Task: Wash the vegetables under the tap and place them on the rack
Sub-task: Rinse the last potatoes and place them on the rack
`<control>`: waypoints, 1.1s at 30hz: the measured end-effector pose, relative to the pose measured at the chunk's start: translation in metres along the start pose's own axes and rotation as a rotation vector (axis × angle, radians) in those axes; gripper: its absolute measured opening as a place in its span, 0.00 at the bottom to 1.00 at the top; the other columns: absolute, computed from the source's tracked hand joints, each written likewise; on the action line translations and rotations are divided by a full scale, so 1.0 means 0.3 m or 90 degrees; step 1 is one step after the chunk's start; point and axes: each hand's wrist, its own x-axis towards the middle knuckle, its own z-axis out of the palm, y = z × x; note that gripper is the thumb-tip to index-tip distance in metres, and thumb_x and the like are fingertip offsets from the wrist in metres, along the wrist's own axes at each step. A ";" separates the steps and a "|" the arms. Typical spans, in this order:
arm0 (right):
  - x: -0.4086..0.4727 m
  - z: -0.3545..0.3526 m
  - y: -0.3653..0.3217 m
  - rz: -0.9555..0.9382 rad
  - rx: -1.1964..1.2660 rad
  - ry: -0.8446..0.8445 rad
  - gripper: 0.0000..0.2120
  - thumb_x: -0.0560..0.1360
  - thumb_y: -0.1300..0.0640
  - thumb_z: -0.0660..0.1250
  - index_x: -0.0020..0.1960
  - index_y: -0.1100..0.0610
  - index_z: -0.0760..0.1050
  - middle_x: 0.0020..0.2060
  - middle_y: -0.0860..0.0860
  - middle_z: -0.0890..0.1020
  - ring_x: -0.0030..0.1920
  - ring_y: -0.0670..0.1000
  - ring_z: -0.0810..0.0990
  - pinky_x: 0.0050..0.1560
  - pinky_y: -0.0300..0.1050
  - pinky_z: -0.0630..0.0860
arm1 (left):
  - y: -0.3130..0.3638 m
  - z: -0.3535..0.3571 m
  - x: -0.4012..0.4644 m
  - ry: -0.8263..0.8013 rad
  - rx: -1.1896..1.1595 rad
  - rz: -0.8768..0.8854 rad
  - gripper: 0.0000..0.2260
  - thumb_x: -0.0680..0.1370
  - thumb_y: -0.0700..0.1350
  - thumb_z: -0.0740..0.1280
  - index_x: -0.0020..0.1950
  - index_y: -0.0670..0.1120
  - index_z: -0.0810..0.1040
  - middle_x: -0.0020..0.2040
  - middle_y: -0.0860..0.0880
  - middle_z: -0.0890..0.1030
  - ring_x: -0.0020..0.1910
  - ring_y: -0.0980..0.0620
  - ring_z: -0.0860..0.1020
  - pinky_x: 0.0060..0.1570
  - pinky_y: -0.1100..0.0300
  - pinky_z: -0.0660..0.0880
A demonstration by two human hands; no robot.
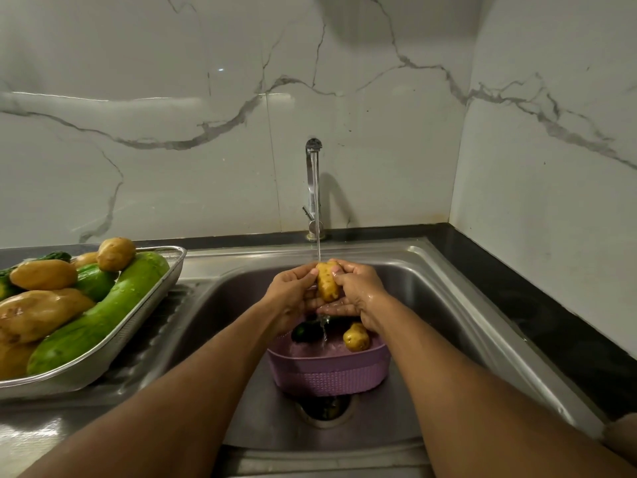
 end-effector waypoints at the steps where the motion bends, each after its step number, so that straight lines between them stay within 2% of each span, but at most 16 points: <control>1: 0.001 -0.002 -0.002 0.003 0.005 0.004 0.17 0.85 0.57 0.63 0.73 0.49 0.74 0.56 0.61 0.83 0.40 0.61 0.88 0.36 0.51 0.86 | 0.001 -0.007 0.003 -0.017 -0.005 -0.001 0.12 0.85 0.39 0.61 0.63 0.43 0.82 0.50 0.40 0.87 0.46 0.45 0.85 0.50 0.48 0.83; 2: 0.001 -0.001 -0.004 0.005 0.005 0.006 0.17 0.86 0.56 0.62 0.73 0.48 0.73 0.55 0.61 0.83 0.40 0.61 0.88 0.35 0.51 0.86 | 0.002 -0.012 0.004 -0.028 -0.015 -0.001 0.12 0.85 0.38 0.61 0.63 0.43 0.82 0.51 0.40 0.87 0.47 0.45 0.85 0.50 0.48 0.84; 4: 0.001 0.000 -0.006 0.000 -0.021 0.005 0.18 0.86 0.55 0.61 0.75 0.48 0.71 0.52 0.61 0.85 0.39 0.60 0.88 0.36 0.50 0.86 | 0.004 -0.013 0.002 -0.011 -0.014 0.004 0.12 0.84 0.37 0.62 0.63 0.43 0.82 0.51 0.40 0.87 0.46 0.44 0.85 0.43 0.50 0.85; 6: -0.001 0.004 -0.009 -0.023 -0.071 0.008 0.19 0.86 0.55 0.61 0.77 0.48 0.69 0.48 0.60 0.86 0.38 0.58 0.88 0.35 0.46 0.85 | 0.000 -0.008 0.003 0.037 -0.009 0.011 0.10 0.83 0.39 0.65 0.62 0.42 0.83 0.49 0.40 0.87 0.43 0.43 0.85 0.36 0.52 0.85; 8: -0.006 0.009 -0.018 -0.057 -0.134 0.004 0.21 0.86 0.56 0.62 0.78 0.50 0.68 0.49 0.61 0.86 0.34 0.54 0.87 0.33 0.42 0.83 | -0.002 -0.002 0.004 0.093 -0.013 0.022 0.08 0.82 0.42 0.69 0.59 0.42 0.84 0.44 0.41 0.87 0.39 0.43 0.86 0.32 0.53 0.83; 11: -0.005 0.018 -0.020 -0.081 -0.187 -0.001 0.23 0.85 0.57 0.64 0.79 0.52 0.67 0.52 0.62 0.85 0.34 0.54 0.87 0.33 0.42 0.82 | -0.007 0.005 0.008 0.142 0.003 0.037 0.08 0.81 0.45 0.71 0.55 0.42 0.85 0.43 0.41 0.87 0.37 0.44 0.86 0.32 0.53 0.83; 16: -0.007 0.025 -0.010 -0.077 -0.216 -0.031 0.22 0.85 0.53 0.62 0.79 0.50 0.67 0.55 0.61 0.84 0.38 0.57 0.88 0.38 0.46 0.85 | -0.020 -0.008 0.016 0.192 0.059 0.081 0.13 0.75 0.51 0.77 0.48 0.41 0.85 0.42 0.41 0.87 0.41 0.43 0.87 0.34 0.54 0.83; 19: -0.010 0.028 -0.003 -0.044 -0.158 -0.020 0.17 0.85 0.52 0.63 0.74 0.49 0.72 0.58 0.61 0.82 0.39 0.58 0.88 0.37 0.47 0.86 | -0.027 -0.019 0.022 0.124 0.126 0.096 0.11 0.78 0.46 0.74 0.54 0.39 0.83 0.47 0.39 0.86 0.42 0.44 0.87 0.36 0.54 0.84; 22: -0.002 0.015 0.012 0.000 -0.076 0.013 0.15 0.84 0.54 0.65 0.71 0.51 0.75 0.55 0.61 0.83 0.38 0.59 0.88 0.33 0.44 0.84 | -0.030 -0.013 0.027 0.055 0.152 0.084 0.09 0.80 0.40 0.71 0.59 0.40 0.82 0.50 0.38 0.86 0.42 0.44 0.86 0.37 0.53 0.84; 26: 0.002 0.001 0.011 0.018 -0.005 0.032 0.14 0.86 0.56 0.62 0.70 0.52 0.76 0.50 0.59 0.84 0.37 0.58 0.88 0.35 0.45 0.85 | -0.014 -0.019 0.029 -0.043 0.111 0.060 0.11 0.80 0.35 0.68 0.62 0.40 0.80 0.53 0.39 0.85 0.50 0.42 0.85 0.51 0.48 0.84; 28: 0.006 0.003 0.013 0.019 -0.012 0.035 0.14 0.86 0.56 0.61 0.71 0.51 0.75 0.49 0.59 0.84 0.37 0.58 0.88 0.36 0.46 0.85 | -0.012 -0.022 0.022 -0.055 0.119 0.073 0.10 0.80 0.35 0.69 0.62 0.41 0.80 0.54 0.39 0.86 0.51 0.43 0.86 0.52 0.47 0.84; 31: 0.019 0.021 0.019 -0.020 -0.104 0.027 0.18 0.86 0.53 0.62 0.75 0.50 0.72 0.52 0.60 0.84 0.37 0.56 0.88 0.36 0.46 0.85 | -0.029 -0.005 0.024 0.053 0.153 0.133 0.07 0.80 0.38 0.70 0.58 0.43 0.82 0.49 0.42 0.86 0.43 0.49 0.86 0.40 0.55 0.84; 33: 0.027 0.034 0.011 -0.085 -0.215 0.027 0.21 0.85 0.50 0.62 0.78 0.47 0.68 0.59 0.60 0.82 0.38 0.55 0.88 0.37 0.47 0.86 | -0.044 0.002 0.043 0.154 0.171 0.172 0.06 0.81 0.42 0.71 0.57 0.44 0.83 0.49 0.44 0.86 0.45 0.49 0.86 0.43 0.52 0.85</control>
